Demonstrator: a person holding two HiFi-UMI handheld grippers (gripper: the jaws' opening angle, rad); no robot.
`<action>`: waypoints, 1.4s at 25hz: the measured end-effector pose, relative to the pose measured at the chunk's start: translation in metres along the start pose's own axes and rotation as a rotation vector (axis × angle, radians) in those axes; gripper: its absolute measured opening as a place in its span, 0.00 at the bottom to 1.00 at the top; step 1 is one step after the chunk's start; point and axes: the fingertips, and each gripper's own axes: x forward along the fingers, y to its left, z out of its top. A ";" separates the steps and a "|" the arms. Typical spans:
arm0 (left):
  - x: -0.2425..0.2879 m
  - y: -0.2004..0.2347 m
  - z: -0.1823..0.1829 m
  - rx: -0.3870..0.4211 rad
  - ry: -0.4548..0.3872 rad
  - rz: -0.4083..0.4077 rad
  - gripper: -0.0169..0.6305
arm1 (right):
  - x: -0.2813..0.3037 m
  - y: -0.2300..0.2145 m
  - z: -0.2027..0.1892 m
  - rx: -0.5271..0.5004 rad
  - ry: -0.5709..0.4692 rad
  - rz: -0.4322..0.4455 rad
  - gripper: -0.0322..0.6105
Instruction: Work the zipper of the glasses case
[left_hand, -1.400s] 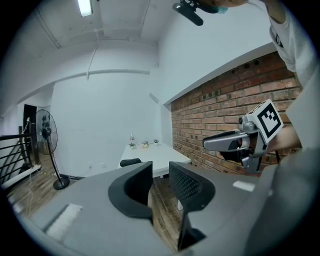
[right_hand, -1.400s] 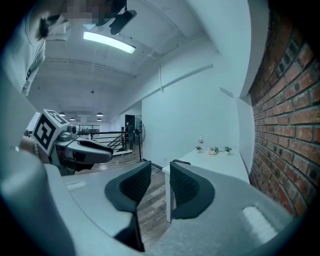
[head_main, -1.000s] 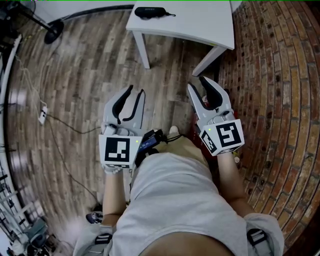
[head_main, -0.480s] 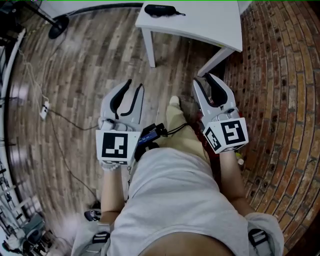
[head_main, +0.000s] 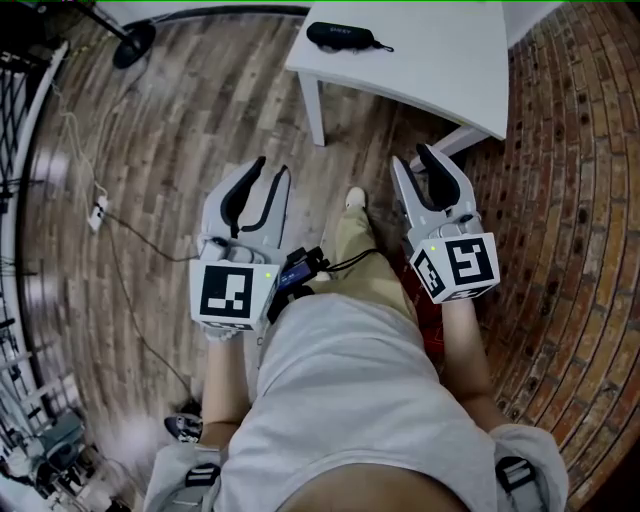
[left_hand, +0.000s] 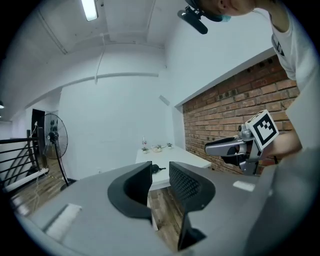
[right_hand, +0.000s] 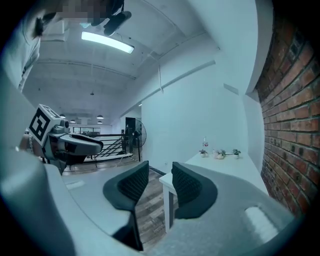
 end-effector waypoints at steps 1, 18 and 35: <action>0.009 0.004 0.003 0.005 0.000 0.006 0.19 | 0.009 -0.006 0.002 -0.004 0.000 0.006 0.27; 0.173 0.045 0.032 0.010 0.001 0.084 0.19 | 0.146 -0.118 0.014 -0.065 0.085 0.154 0.27; 0.252 0.055 0.023 0.250 0.111 0.024 0.25 | 0.197 -0.159 -0.005 -0.043 0.123 0.193 0.27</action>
